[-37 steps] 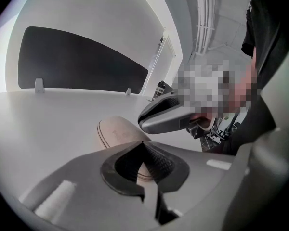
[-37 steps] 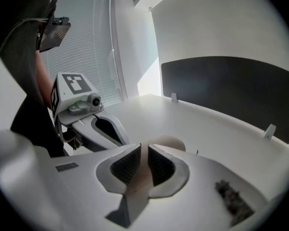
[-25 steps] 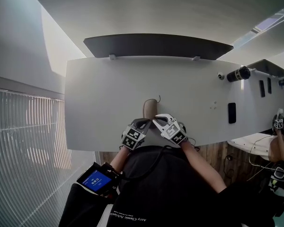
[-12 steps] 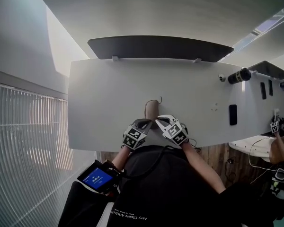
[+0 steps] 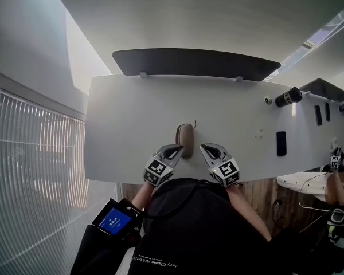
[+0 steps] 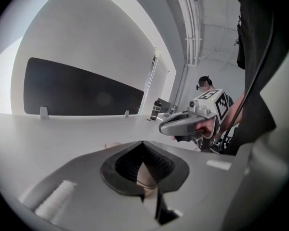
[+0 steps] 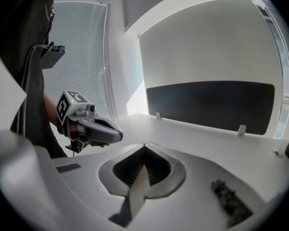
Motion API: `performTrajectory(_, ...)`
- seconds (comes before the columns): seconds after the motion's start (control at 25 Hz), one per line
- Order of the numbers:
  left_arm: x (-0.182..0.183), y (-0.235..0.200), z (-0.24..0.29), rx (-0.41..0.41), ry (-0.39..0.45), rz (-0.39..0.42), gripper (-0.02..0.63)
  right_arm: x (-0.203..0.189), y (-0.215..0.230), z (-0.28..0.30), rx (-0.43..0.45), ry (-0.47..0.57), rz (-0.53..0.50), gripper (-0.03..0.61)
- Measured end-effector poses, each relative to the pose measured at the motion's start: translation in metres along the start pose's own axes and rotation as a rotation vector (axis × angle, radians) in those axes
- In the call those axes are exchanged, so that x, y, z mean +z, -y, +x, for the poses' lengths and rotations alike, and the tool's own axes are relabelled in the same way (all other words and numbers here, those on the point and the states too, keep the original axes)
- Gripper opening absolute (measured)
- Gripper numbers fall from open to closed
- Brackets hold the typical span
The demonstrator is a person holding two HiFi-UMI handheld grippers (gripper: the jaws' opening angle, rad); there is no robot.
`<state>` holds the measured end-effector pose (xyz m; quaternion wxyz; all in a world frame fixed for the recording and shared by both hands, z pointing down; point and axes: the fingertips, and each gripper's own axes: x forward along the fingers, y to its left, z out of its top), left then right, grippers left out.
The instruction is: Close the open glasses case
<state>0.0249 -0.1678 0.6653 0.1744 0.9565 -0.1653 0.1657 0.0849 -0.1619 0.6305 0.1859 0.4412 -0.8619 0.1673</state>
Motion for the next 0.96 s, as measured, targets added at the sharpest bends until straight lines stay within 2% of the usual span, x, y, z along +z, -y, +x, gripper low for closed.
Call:
performTrajectory(0.16,0.005,0.006,-0.007,0.043,0.041,-0.017,0.008,-0.011,-0.004,-0.013,-0.017,-0.002,-0.034,0.006)
performTrajectory(0.36,-0.011,0.016,-0.008,0.041,0.005,-0.038,0.008,-0.007,-0.012,-0.024,-0.011,-0.002,0.005,0.006)
performTrajectory(0.48,-0.009,0.022,-0.009,0.040,0.014,-0.040,0.008,-0.022,-0.014,-0.029,-0.016,-0.016,0.009,0.006)
performTrajectory(0.68,-0.034,0.034,-0.018,0.034,-0.035,-0.031,0.008,-0.047,-0.028,-0.032,-0.004,-0.002,0.011,0.006)
performTrajectory(0.96,-0.042,0.043,-0.031,0.045,-0.052,-0.043,0.008,-0.049,-0.043,-0.030,0.015,-0.013,0.030,0.006)
